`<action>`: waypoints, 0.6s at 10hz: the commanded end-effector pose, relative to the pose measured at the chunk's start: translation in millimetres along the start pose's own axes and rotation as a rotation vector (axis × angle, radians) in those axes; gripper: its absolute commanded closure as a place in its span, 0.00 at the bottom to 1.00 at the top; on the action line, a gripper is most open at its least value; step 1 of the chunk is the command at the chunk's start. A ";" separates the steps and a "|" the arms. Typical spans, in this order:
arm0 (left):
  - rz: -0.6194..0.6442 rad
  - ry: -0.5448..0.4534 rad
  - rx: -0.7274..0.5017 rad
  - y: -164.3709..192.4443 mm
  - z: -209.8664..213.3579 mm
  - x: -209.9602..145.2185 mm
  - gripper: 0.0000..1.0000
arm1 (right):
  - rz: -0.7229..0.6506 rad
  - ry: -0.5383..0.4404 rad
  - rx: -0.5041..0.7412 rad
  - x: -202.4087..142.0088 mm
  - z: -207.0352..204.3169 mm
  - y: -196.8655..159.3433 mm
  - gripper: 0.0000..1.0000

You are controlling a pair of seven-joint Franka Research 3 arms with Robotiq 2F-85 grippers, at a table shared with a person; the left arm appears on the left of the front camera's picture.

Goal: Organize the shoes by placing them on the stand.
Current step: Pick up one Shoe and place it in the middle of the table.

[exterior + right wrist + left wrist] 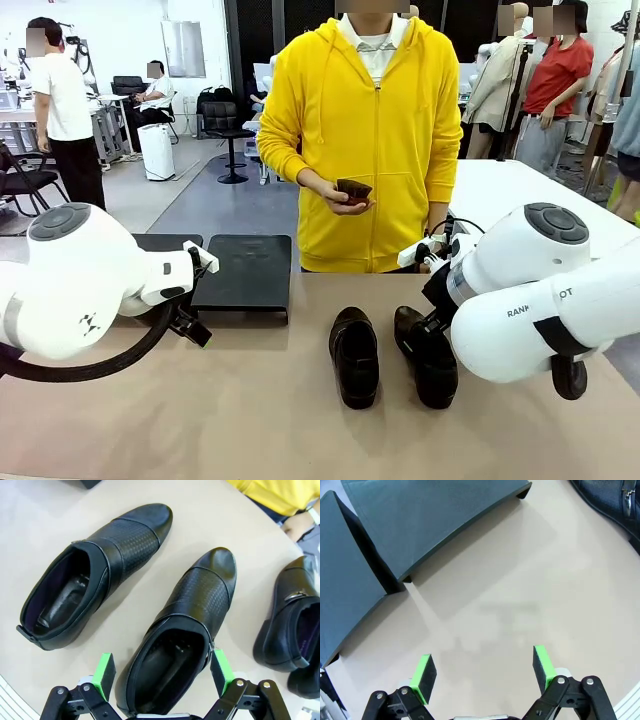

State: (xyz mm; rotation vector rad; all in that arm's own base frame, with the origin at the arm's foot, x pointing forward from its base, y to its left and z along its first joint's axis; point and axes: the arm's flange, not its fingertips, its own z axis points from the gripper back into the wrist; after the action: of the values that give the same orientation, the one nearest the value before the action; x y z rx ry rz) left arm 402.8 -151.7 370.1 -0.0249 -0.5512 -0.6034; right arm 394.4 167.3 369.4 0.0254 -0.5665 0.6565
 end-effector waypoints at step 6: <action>0.000 -0.001 0.000 0.3 0.4 0.0 0.00 | -0.001 -0.002 0.000 0.3 0.5 -0.2 0.00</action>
State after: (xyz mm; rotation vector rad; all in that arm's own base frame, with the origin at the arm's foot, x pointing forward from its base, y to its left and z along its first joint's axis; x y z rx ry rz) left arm 402.8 -151.6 370.1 -0.0246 -0.5512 -0.6032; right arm 394.4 167.3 369.4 0.0254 -0.5665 0.6565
